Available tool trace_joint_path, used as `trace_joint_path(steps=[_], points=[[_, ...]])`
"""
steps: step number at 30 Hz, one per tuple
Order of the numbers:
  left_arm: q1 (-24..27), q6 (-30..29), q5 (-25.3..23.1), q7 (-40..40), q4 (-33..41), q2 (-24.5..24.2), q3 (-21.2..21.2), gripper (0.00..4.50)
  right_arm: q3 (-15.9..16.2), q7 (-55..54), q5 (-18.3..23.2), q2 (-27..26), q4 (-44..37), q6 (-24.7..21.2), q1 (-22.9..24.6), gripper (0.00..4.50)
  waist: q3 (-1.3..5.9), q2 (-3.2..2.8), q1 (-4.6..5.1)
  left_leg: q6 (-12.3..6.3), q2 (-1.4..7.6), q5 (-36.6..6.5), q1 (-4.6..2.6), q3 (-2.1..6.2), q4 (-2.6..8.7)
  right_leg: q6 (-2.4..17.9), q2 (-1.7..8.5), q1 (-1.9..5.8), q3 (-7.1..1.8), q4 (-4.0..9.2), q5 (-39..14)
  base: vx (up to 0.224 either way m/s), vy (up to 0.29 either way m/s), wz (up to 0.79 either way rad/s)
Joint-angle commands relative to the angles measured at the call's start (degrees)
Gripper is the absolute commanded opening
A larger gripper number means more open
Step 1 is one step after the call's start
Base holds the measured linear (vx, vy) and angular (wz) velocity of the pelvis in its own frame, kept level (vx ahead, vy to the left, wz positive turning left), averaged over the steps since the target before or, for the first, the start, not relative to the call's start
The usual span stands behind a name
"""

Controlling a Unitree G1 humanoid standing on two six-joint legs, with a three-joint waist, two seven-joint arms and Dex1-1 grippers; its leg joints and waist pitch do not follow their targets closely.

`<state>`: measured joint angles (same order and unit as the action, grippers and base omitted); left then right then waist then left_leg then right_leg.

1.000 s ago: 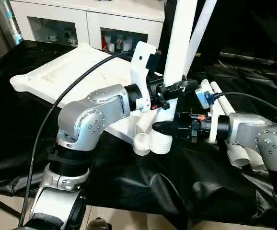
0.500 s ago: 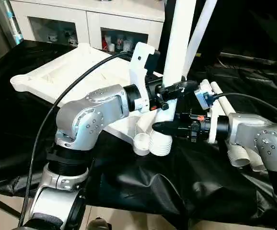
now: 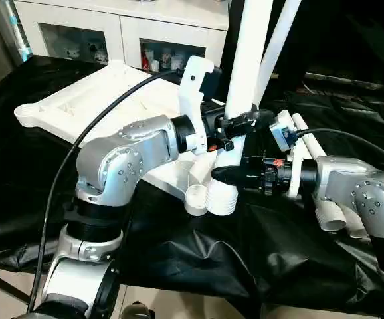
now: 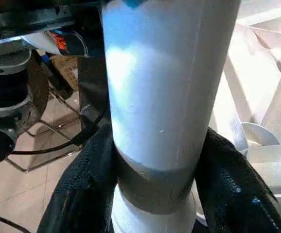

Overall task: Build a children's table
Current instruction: Pick table leg

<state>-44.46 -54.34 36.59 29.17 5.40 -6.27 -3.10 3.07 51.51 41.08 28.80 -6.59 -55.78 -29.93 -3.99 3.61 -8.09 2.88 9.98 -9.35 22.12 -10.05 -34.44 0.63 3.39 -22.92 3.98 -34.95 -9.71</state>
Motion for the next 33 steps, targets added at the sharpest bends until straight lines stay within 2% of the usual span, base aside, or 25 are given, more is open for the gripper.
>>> trace_joint_path(steps=[1, 4, 14, 20, 26, 32, 33], points=[[-1.7, -0.6, 1.9, 1.4, 1.2, 0.7, -0.6, 1.88, -0.1, -0.2, -0.1, -0.2, 0.4, 0.3, -0.2, 2.44, 4.31, -0.69, 0.08, 2.30, 3.24, -13.4, -1.38, 1.48, 3.98, 6.7, 5.08, 2.65, -2.74, 4.92, -18.4, 0.000, 0.000, 0.00], [-1.6, -1.0, 2.0, 2.1, 1.4, 0.4, -0.9, 1.88, 0.1, -0.2, -0.2, -0.1, 0.2, 0.5, -0.1, 2.71, 4.30, -0.69, 0.10, 2.30, 3.23, -13.2, -1.30, 1.47, 3.99, 7.0, 5.07, 2.72, -2.74, 4.85, -18.1, 0.000, 0.000, 0.00], [-1.2, -1.8, 2.7, 3.8, 2.5, -0.6, -1.6, 1.88, 0.4, 1.0, -0.4, 0.1, 0.3, 0.8, -0.4, 2.73, 4.32, -0.56, 0.01, 2.16, 3.26, -12.8, -1.37, 1.39, 3.93, 7.3, 5.18, 2.75, -2.80, 4.76, -17.8, 0.000, 0.000, 0.00], [-1.6, -2.2, 3.5, 3.4, 2.3, 0.0, -0.6, 1.88, 0.4, 1.2, -0.3, -0.1, 0.3, 0.9, -0.5, 2.73, 4.30, -0.49, 0.00, 2.09, 3.19, -12.6, -1.31, 1.38, 3.88, 7.0, 5.13, 2.76, -2.76, 4.82, -18.6, 0.000, 0.000, 0.00], [-1.7, -2.3, 3.9, 3.2, 2.0, 0.3, 0.0, 1.88, 0.0, 1.2, -0.1, -0.5, 0.6, 1.0, -0.6, 2.04, 4.38, -0.58, -0.05, 2.00, 3.21, -12.2, -1.32, 1.39, 3.85, 6.9, 5.16, 2.77, -2.76, 4.76, -18.3, 0.000, 0.000, 0.00], [-1.7, -2.4, 4.1, 2.7, 2.1, 0.4, 0.3, 1.88, -0.5, 1.1, 0.0, -0.8, 0.8, 0.9, -0.5, 1.88, 4.36, -0.57, -0.02, 2.09, 3.22, -12.3, -1.35, 1.38, 3.88, 7.3, 5.11, 2.77, -2.77, 4.69, -17.5, 0.000, 0.000, 0.00], [-1.8, -2.0, 3.6, 2.3, 1.8, 0.5, 0.5, 2.44, -0.6, 1.1, 0.0, -0.9, 0.8, 1.0, -0.5, 1.88, 4.35, -0.64, -0.03, 2.09, 3.22, -12.4, -1.36, 1.39, 3.89, 7.3, 5.11, 2.77, -2.78, 4.69, -17.6, 0.000, 0.000, 0.00]])
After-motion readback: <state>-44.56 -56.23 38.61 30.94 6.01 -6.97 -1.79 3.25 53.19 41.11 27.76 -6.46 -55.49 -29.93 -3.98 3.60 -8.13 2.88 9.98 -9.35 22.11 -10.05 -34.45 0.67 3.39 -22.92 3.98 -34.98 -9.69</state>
